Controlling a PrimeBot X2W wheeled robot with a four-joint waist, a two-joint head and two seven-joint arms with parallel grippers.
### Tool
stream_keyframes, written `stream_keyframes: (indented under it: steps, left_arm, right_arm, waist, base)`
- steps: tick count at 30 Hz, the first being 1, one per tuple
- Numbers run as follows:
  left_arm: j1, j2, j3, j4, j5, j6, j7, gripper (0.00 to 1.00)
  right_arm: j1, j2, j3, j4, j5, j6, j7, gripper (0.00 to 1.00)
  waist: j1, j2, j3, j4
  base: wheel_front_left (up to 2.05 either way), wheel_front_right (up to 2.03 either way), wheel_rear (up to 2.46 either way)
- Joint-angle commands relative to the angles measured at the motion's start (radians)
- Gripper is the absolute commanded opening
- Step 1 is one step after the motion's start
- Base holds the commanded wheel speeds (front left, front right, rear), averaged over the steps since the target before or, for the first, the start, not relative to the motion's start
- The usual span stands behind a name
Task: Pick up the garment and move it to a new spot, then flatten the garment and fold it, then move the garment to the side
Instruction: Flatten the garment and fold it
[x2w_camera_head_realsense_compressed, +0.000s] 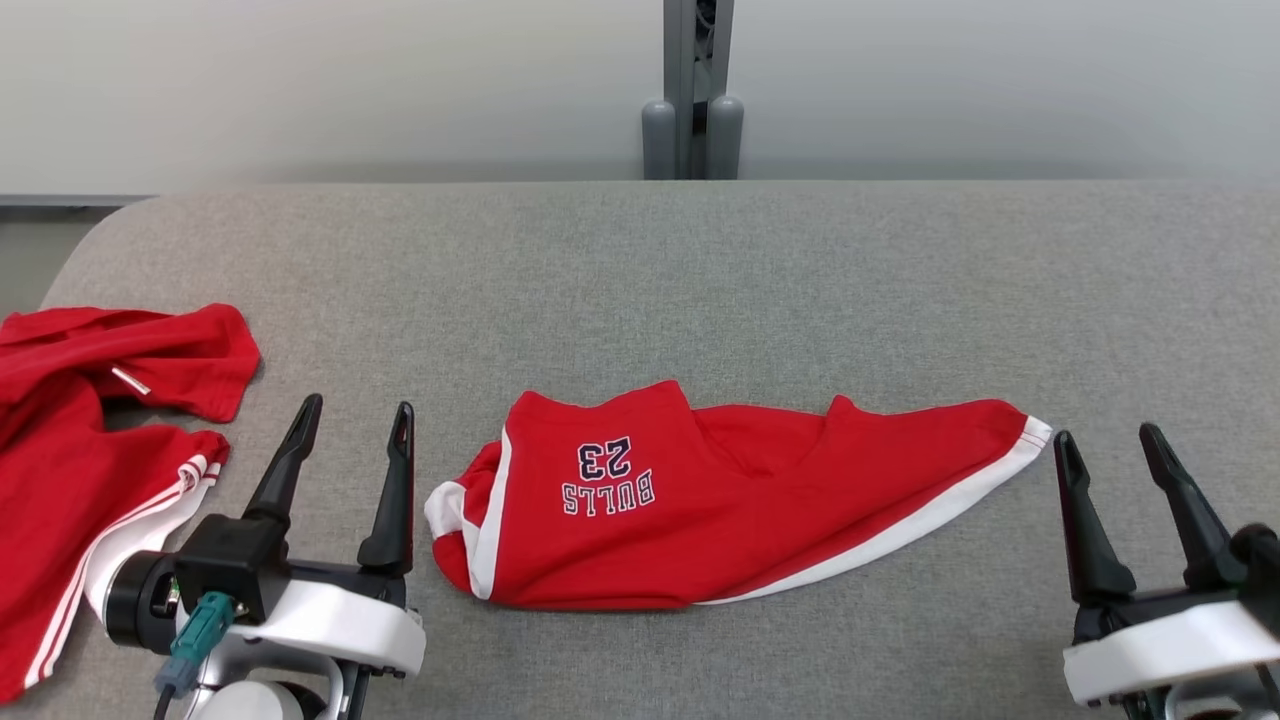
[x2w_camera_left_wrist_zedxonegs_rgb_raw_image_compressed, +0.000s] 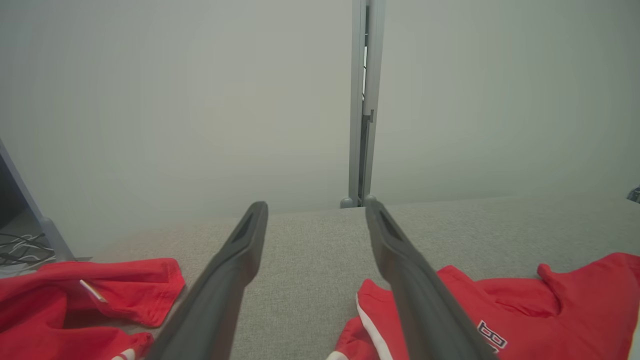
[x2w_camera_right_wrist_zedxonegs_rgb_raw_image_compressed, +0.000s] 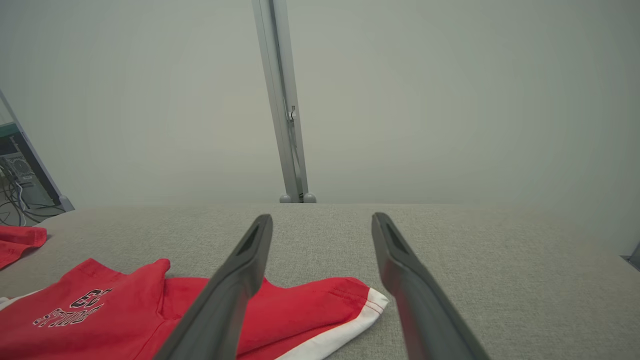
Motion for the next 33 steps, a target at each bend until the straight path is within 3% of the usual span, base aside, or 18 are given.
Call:
stream_keyframes:
  steps: [1, 11, 33]
  left_arm:
    - [0.013, 0.006, 0.002, -0.004, -0.002, 0.003, 0.004, 1.00]
    - [0.056, 0.027, -0.002, -0.021, -0.010, 0.015, 0.038, 1.00]
    - [0.049, 0.043, -0.010, -0.041, -0.016, 0.033, 0.060, 1.00]
  right_arm:
    - [0.023, 0.006, -0.006, -0.016, -0.004, 0.000, 0.009, 1.00]
    - [0.135, 0.031, -0.014, -0.099, -0.012, 0.000, 0.075, 1.00]
    - [0.107, 0.037, -0.016, -0.114, 0.014, 0.000, 0.079, 1.00]
  waist:
    - [0.0000, -0.0001, -0.013, -0.007]
    - [0.0000, -0.0001, -0.062, -0.025]
    - [0.0000, -0.0001, -0.053, -0.031]
  base:
    - [0.00, 0.00, 0.00]
    - [0.00, 0.00, 0.00]
    - [0.00, 0.00, 0.00]
